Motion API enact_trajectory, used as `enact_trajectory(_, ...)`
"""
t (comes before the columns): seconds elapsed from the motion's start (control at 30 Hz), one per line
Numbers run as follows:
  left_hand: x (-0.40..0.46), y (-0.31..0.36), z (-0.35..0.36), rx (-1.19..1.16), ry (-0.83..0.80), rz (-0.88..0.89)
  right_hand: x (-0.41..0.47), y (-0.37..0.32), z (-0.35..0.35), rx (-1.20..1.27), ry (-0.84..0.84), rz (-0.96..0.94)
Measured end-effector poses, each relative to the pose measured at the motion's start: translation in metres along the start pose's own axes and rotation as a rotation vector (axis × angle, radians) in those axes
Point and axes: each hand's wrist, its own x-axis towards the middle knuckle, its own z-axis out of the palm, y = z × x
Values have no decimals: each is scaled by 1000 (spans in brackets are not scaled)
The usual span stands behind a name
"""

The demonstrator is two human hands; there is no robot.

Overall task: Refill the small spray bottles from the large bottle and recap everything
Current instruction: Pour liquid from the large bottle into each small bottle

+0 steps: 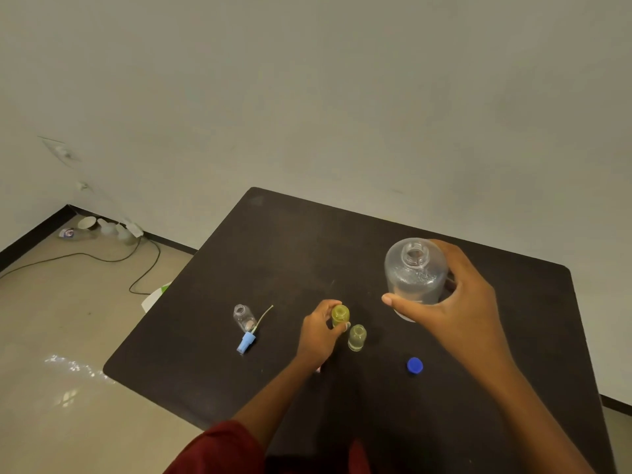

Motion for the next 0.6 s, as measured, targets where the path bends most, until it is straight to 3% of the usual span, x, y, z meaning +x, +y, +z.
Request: enact_trajectory(0.6,4,-14,6,85,-70,-1,0,12,1,-24,-4,31)
